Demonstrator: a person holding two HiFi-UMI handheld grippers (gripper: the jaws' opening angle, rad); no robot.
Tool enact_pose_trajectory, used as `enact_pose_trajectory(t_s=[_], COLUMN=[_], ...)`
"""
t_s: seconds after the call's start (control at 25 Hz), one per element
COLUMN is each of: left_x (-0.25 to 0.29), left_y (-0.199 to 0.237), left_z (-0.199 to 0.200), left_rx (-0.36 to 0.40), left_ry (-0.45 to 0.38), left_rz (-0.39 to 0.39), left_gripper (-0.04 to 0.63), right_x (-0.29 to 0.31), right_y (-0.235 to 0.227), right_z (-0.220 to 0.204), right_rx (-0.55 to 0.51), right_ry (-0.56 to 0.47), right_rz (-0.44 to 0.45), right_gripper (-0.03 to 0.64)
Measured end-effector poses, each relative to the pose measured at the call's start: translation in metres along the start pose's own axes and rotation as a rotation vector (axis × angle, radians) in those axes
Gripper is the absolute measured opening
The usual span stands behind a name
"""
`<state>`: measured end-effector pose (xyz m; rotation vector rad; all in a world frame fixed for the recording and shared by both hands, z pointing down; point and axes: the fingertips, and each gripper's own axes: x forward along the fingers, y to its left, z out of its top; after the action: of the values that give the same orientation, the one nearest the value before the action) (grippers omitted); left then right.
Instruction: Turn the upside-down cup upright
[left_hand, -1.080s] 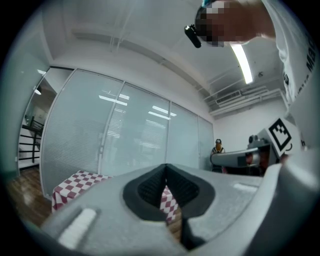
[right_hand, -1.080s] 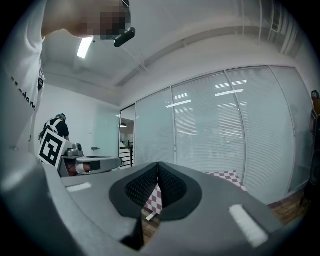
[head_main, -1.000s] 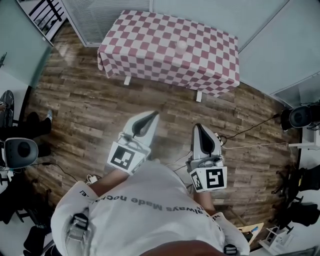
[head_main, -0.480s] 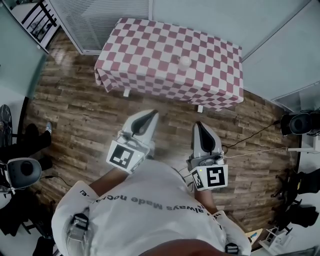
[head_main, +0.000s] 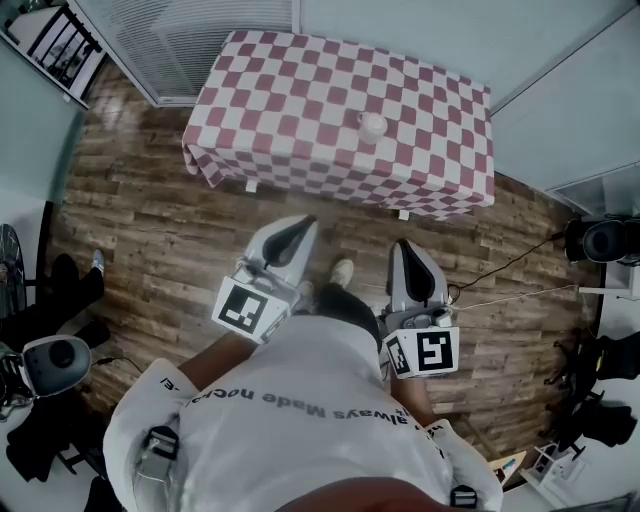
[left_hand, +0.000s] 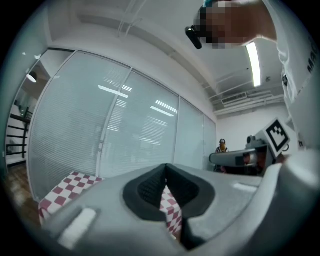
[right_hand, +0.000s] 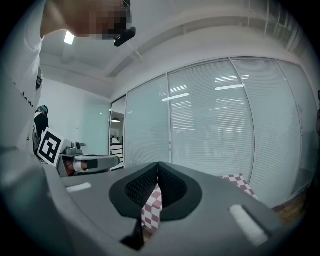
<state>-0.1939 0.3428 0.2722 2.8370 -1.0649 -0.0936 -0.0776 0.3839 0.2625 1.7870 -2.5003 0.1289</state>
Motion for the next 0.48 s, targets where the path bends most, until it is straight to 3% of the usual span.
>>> enact_pose_trajectory(t_s=[0.48], left_x=[0.089], left_y=[0.032], left_z=[-0.009], left_rx=[0.010], left_ry=[0.020], left_rz=[-0.013], left_gripper=[0.003], right_x=[0.064], right_y=[-0.070], right_z=[-0.007], right_rx=[0.017], right_ry=[-0.001], right_rz=[-0.010], right_gripper=[0.002])
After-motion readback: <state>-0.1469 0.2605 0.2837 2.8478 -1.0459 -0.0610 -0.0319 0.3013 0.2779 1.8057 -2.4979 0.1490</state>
